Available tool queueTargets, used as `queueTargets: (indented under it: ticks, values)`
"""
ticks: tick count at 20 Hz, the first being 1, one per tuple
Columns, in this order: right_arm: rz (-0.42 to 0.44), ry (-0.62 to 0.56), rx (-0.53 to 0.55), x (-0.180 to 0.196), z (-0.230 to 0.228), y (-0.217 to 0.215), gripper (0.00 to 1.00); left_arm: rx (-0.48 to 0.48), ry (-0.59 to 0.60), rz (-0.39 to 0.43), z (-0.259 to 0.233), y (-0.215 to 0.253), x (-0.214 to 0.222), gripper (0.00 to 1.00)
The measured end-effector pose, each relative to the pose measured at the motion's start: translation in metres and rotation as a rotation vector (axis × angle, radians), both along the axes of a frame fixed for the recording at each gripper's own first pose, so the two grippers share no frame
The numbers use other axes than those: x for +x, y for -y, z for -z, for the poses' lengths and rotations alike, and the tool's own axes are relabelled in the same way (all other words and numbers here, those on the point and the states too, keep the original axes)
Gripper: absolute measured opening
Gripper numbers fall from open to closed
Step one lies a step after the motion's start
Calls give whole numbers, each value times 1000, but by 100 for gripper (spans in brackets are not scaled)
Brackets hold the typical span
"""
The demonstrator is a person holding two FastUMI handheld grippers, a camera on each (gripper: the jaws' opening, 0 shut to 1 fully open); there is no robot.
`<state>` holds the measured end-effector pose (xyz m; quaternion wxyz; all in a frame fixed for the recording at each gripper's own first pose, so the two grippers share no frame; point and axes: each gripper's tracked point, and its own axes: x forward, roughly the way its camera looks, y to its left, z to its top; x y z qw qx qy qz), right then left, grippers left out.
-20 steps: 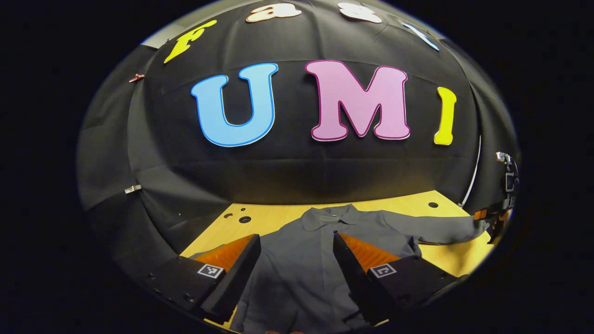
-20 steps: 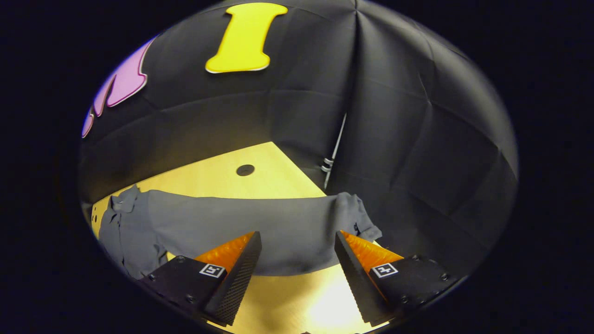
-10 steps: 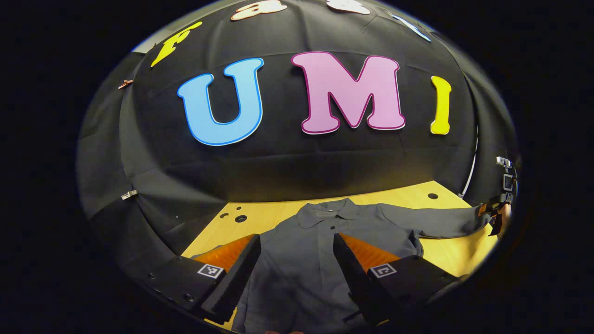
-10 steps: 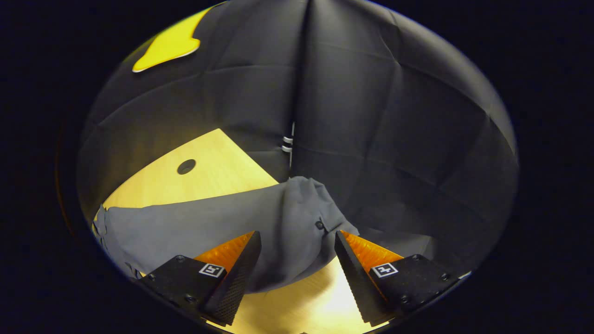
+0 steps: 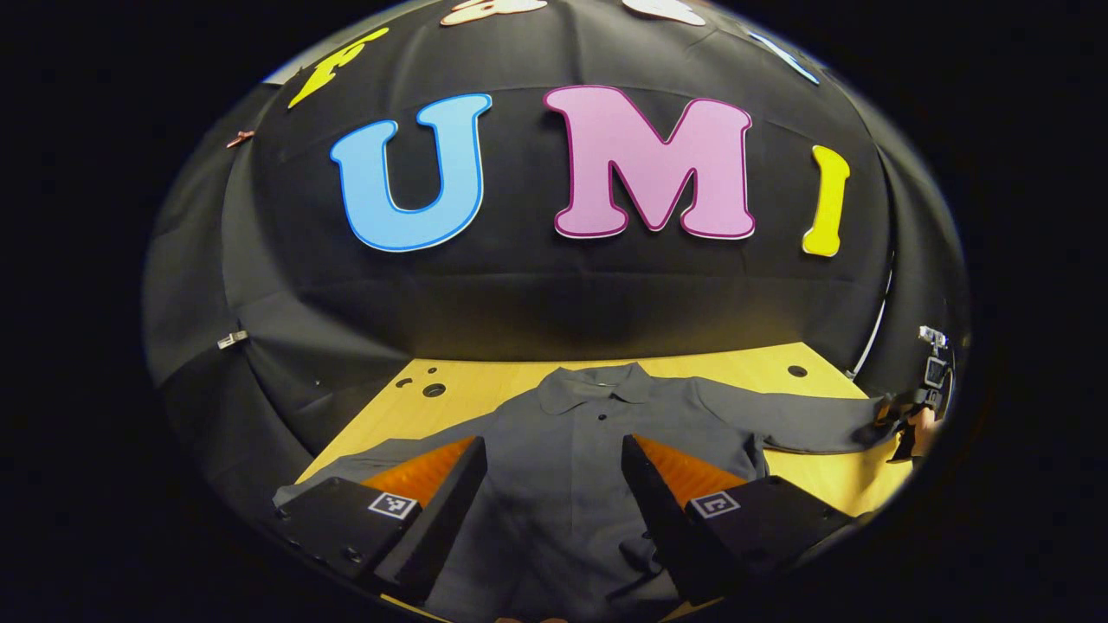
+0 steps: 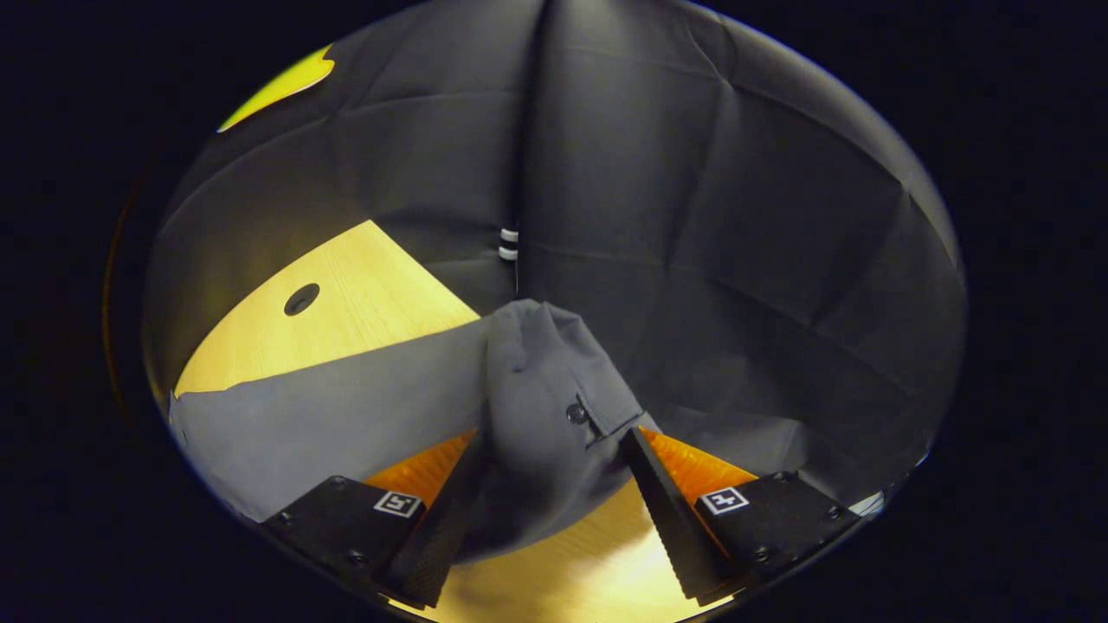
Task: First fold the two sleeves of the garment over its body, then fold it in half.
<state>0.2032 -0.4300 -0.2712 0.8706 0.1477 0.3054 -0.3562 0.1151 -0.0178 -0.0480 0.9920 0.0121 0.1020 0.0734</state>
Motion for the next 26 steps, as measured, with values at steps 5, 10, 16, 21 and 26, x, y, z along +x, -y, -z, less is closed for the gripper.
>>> queueTargets:
  ticks: [5,10,16,21,26]
  values:
    - [-81,-2,-41,8,-2,-11,55,-34,-17,-20,7,0,-8,99]
    - [-155,-11,-93,12,-8,-16,10,-19,-24,-51,4,-14,-19,99]
    - [-197,51,-79,25,-27,-23,6,-13,-31,-90,2,-39,-30,99]
    - [-276,126,-144,36,-80,-42,6,-33,-31,-89,2,-50,-35,99]
    - [-341,204,-142,51,-130,-98,5,-50,-9,-97,-4,-72,-40,99]
